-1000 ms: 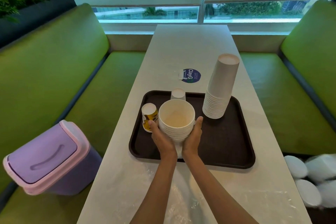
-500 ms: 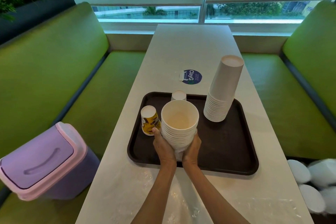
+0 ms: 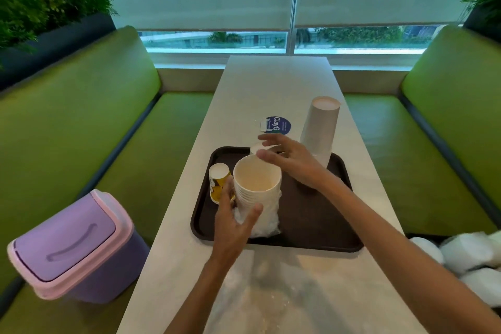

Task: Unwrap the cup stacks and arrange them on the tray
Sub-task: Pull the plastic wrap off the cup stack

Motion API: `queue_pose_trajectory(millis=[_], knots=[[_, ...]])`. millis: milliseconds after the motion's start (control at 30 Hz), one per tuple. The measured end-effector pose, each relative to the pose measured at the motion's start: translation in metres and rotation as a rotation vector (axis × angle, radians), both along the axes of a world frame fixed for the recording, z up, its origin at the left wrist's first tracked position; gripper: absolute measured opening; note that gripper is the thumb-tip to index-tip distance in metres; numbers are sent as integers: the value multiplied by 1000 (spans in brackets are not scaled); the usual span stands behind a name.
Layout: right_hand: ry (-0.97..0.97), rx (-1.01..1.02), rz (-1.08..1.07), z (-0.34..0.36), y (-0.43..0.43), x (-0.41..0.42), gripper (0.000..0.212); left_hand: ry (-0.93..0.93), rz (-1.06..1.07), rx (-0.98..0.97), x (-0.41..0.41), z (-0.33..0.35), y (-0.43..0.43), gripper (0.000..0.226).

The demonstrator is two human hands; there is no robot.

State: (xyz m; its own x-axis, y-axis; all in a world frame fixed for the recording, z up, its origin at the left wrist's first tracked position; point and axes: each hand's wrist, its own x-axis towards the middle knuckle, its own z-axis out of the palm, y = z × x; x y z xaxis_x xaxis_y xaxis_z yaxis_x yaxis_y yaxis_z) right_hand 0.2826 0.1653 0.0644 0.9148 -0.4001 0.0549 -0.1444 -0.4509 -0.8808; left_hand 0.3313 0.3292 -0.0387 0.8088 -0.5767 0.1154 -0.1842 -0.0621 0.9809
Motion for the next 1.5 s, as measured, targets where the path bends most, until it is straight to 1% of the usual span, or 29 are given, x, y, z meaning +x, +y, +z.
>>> queue_pose_trajectory(millis=[33, 100, 167, 233, 300, 400, 500, 567, 667, 767, 900, 1167, 1233, 1400, 1500], knots=[[118, -104, 76, 10, 1, 2, 62, -39, -16, 42, -3, 0, -2, 100], [324, -313, 178, 22, 3, 10, 79, -73, -14, 94, -7, 1, -10, 116], [452, -465, 230, 26, 6, 17, 89, -63, -3, 113, -10, 6, -18, 127], [520, -521, 230, 27, 6, 21, 94, -54, 5, 116, -9, 9, -26, 132], [560, -538, 216, 31, 3, 23, 93, -67, 16, 127, -5, 14, -33, 129], [618, -543, 192, 38, -2, 25, 92, -126, 16, 135, -2, 24, -43, 116], [677, -563, 174, 43, -12, 28, 94, -142, -9, 134, 3, 28, -49, 107], [685, -550, 166, 45, -19, 31, 94, -117, -30, 137, 7, 29, -53, 106], [686, -495, 144, 46, -27, 32, 87, -109, -59, 143, 9, 31, -59, 107], [696, -494, 127, 44, -31, 33, 80, -106, -40, 138, 5, 33, -62, 110], [714, -494, 109, 40, -33, 36, 81, -125, 15, 145, 3, 33, -67, 108], [725, -478, 116, 37, -32, 39, 80, -118, 2, 155, 4, 32, -65, 102], [693, -460, 106, 40, -32, 38, 79, -112, 6, 137, 4, 32, -64, 102], [527, -421, 65, 68, -40, 30, 75, -107, 25, 119, 5, 30, -58, 95], [519, -380, 81, 86, -50, 19, 71, -114, 7, 162, 4, 34, -58, 97]])
